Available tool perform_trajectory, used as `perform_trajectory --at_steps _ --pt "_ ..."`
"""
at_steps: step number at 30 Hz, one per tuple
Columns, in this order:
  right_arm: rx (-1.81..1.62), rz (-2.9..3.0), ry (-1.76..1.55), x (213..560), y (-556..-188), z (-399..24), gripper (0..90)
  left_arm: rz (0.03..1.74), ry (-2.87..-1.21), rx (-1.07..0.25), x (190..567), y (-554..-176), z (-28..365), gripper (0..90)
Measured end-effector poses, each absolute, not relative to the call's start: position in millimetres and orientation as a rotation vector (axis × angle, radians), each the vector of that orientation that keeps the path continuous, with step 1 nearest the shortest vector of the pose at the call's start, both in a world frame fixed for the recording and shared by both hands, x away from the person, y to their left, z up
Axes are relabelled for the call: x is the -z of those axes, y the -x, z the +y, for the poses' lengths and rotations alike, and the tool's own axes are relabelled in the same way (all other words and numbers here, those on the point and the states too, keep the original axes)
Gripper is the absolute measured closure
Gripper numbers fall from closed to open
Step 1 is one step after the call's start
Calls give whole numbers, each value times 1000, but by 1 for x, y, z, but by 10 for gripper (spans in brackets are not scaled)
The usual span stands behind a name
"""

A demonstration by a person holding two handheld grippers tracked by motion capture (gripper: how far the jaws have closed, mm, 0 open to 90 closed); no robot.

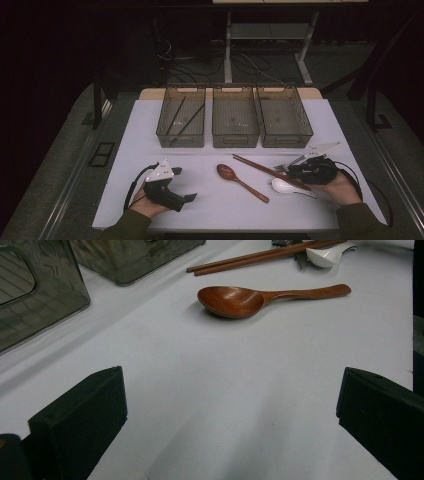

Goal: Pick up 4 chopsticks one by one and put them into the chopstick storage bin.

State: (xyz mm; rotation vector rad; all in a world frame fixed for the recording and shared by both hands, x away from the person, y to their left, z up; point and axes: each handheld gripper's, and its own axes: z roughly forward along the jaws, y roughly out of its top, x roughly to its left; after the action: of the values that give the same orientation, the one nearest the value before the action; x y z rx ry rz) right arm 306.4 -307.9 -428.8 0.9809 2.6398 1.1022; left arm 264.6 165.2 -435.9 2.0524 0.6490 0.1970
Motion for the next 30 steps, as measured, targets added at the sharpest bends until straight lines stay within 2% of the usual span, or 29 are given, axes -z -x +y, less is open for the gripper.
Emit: perform_trajectory --at_steps 30 --pt "-1053 2686 -931 437 -305 -310 781 643 -2062 -185 437 -264 163 0"
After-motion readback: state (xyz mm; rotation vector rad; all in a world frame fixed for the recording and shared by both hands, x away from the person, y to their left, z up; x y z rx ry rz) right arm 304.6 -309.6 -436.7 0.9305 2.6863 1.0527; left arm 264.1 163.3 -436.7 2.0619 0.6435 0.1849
